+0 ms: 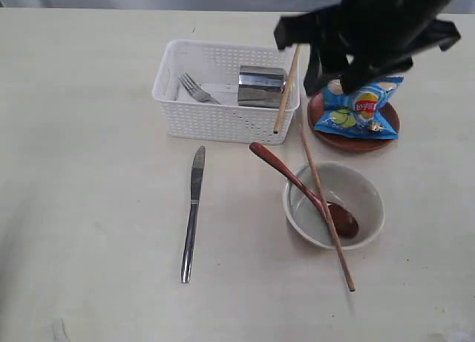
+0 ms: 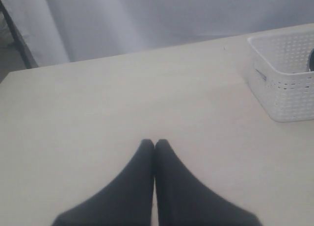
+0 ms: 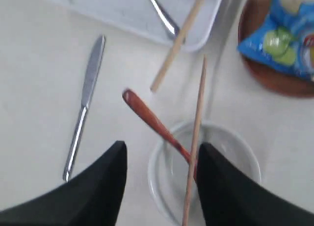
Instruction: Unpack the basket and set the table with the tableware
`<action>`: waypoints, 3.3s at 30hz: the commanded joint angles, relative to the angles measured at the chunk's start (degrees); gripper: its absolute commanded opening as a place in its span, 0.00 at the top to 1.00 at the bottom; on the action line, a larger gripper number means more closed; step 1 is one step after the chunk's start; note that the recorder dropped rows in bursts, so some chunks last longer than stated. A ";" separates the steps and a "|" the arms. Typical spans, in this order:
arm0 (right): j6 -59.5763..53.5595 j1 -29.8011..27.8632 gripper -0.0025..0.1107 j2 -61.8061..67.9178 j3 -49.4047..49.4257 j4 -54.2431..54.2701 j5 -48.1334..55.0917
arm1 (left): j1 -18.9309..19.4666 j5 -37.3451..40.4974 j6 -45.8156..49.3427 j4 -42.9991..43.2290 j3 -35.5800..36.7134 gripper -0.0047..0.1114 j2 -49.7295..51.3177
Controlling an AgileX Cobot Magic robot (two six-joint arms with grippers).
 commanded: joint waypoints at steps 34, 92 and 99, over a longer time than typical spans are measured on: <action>2.66 -6.64 0.59 33.01 -24.50 6.72 3.92 | 0.00 -0.14 -0.31 0.28 0.15 0.96 -0.18; 1.45 -5.32 0.89 36.24 -24.50 4.55 1.33 | 0.00 -0.14 -0.31 0.28 0.15 0.96 -0.18; -0.30 -5.20 0.98 36.28 -24.50 4.55 1.67 | 0.00 -0.14 -0.31 0.28 0.15 0.96 -0.18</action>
